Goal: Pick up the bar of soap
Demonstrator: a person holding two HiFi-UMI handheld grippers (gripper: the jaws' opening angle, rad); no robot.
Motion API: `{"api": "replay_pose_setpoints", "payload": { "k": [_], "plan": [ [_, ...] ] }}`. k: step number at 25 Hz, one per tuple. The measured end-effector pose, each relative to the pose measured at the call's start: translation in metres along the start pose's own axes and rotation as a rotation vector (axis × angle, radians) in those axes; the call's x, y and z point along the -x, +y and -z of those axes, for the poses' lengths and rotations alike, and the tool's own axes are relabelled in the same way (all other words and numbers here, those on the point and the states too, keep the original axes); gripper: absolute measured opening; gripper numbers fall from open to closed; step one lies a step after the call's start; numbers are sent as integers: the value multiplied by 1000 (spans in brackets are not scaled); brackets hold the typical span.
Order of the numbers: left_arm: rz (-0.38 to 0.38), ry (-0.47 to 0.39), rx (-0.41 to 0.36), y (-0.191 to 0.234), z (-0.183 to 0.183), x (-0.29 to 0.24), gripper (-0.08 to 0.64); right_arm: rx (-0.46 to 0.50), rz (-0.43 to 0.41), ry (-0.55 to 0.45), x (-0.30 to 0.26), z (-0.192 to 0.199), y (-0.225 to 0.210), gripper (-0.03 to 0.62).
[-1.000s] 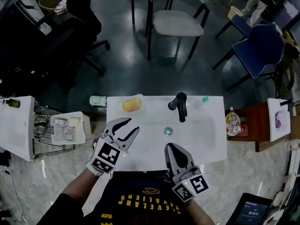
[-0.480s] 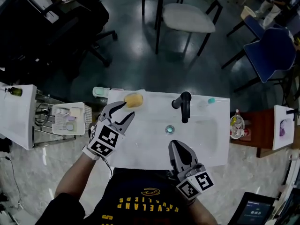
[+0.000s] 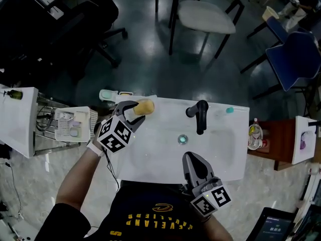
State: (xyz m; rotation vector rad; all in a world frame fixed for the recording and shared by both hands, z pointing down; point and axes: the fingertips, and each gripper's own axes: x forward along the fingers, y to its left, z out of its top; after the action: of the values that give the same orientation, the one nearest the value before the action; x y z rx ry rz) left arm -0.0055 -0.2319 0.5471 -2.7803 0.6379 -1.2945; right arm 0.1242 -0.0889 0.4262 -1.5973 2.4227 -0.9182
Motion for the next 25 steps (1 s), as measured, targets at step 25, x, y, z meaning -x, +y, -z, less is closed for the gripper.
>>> {"api": "replay_pose_setpoints", "payload": {
  "k": [25],
  "plan": [
    [183,156,-120,-1,26,-55,212,-64,68,5,-16,3,-22,17]
  ]
}}
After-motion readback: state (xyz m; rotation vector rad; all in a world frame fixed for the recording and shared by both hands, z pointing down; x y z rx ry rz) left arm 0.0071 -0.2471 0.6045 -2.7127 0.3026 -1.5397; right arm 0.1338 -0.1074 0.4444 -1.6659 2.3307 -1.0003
